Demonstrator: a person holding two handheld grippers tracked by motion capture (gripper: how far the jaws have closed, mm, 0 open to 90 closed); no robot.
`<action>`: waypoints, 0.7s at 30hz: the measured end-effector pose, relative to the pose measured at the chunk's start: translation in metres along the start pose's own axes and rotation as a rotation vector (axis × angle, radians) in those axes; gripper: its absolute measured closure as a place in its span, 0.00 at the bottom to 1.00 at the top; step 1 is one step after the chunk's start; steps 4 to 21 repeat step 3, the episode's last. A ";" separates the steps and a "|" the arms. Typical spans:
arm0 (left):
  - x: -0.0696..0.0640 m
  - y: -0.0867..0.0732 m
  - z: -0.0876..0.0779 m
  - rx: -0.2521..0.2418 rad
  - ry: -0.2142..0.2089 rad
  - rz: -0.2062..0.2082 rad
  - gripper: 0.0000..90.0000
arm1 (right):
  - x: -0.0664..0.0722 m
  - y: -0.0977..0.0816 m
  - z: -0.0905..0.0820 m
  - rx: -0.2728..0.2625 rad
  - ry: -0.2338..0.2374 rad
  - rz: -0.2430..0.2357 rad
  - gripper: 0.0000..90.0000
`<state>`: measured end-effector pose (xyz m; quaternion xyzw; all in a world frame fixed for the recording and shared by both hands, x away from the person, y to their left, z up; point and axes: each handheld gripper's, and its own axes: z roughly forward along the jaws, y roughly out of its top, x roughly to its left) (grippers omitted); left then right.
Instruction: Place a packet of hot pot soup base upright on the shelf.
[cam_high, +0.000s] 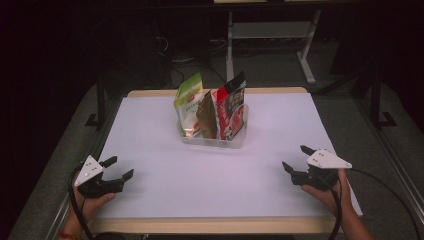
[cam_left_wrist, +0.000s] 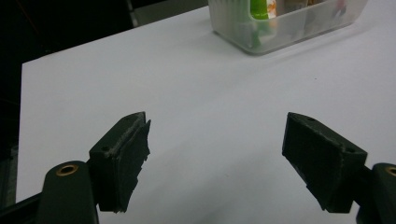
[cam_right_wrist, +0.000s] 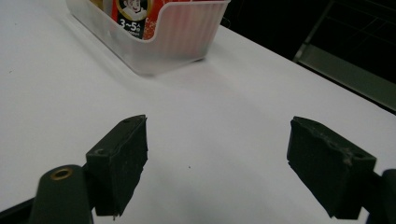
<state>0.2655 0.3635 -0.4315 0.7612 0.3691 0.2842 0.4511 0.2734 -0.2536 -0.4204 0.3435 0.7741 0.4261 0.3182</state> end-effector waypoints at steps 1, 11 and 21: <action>0.000 0.000 0.001 0.002 -0.002 -0.003 0.24 | 0.000 0.000 0.000 0.002 -0.001 0.003 0.22; 0.000 0.000 0.002 0.005 -0.003 0.001 0.24 | -0.001 -0.001 0.000 0.006 -0.003 0.005 0.22; 0.000 0.000 0.002 0.005 -0.003 0.001 0.24 | -0.001 -0.001 0.000 0.006 -0.003 0.005 0.22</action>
